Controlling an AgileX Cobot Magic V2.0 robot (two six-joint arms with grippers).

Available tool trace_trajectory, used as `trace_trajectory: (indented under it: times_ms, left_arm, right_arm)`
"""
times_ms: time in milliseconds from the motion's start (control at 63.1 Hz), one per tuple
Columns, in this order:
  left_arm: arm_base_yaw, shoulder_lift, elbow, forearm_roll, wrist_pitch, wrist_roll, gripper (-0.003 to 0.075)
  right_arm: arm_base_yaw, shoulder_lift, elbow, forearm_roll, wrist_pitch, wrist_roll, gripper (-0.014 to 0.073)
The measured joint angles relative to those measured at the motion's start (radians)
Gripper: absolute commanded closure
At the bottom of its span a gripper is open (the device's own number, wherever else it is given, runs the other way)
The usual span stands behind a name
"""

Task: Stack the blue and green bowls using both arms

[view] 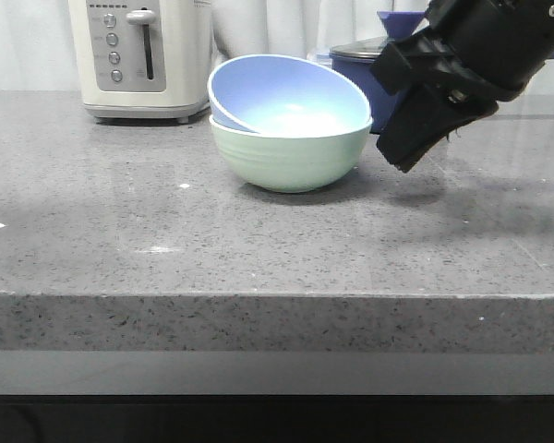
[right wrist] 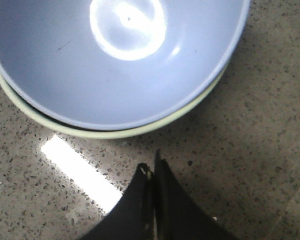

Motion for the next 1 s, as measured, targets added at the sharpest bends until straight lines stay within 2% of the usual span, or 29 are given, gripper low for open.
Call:
trace_trajectory:
  times_ms: [349,602,856,999]
  left_arm:
    - [0.002,-0.334,0.227,0.020,-0.041,-0.060,0.0353]
    - [0.002,-0.454,0.277,0.018,-0.079,-0.064,0.0353]
    - [0.002,-0.459,0.282,0.018,-0.087,-0.064,0.0353]
    - [0.002,-0.459,0.282,0.018,-0.107,-0.064,0.0353]
  right_arm:
    - [0.000,0.000,0.000,0.000,0.000,0.000,0.0657]
    - [0.000,-0.002,0.000,0.000,0.026,0.004,0.0657]
    - [0.000,-0.132,0.000,-0.008,0.122,0.164,0.0657]
    - [0.000,-0.251,0.000,-0.089,0.173,0.265,0.0657]
